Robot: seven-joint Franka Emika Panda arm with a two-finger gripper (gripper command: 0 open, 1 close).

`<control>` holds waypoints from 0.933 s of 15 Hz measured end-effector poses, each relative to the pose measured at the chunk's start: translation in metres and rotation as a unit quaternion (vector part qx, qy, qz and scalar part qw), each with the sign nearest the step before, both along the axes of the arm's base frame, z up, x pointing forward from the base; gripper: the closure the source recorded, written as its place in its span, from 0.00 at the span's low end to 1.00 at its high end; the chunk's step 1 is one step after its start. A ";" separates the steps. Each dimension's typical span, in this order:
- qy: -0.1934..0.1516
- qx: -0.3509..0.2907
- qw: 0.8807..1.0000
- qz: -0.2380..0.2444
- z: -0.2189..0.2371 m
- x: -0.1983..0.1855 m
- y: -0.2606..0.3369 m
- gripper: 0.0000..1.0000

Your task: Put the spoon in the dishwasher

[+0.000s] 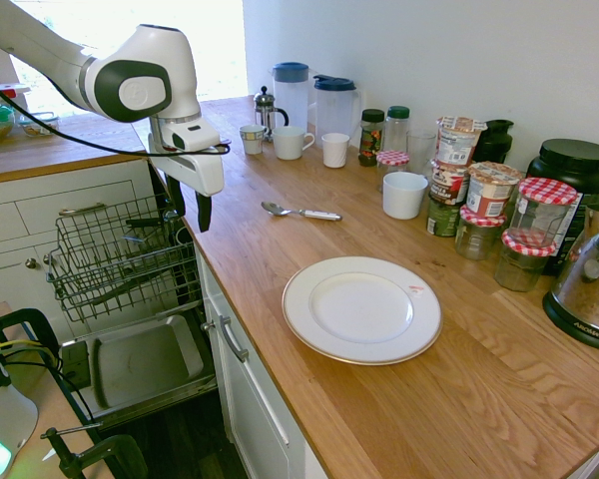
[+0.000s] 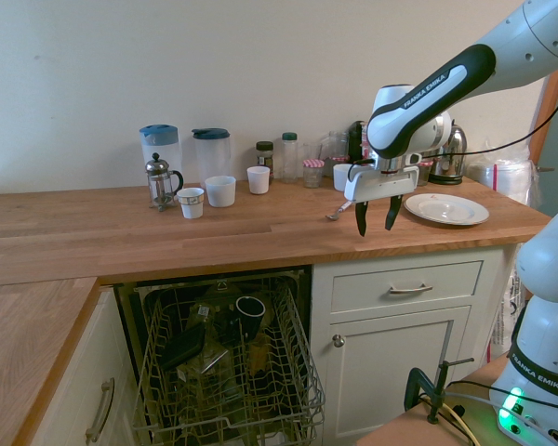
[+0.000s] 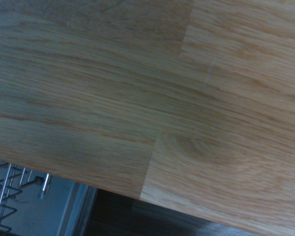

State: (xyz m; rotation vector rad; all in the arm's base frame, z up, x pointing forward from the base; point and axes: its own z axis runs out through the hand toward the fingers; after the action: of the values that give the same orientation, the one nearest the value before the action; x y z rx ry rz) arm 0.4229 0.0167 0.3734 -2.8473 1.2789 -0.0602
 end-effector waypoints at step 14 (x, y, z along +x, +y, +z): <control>-0.063 0.044 0.975 -0.210 0.044 0.072 0.002 0.00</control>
State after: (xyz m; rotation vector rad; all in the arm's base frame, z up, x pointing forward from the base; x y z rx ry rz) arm 0.4947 0.0188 0.4171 -2.4089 1.7766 -0.1821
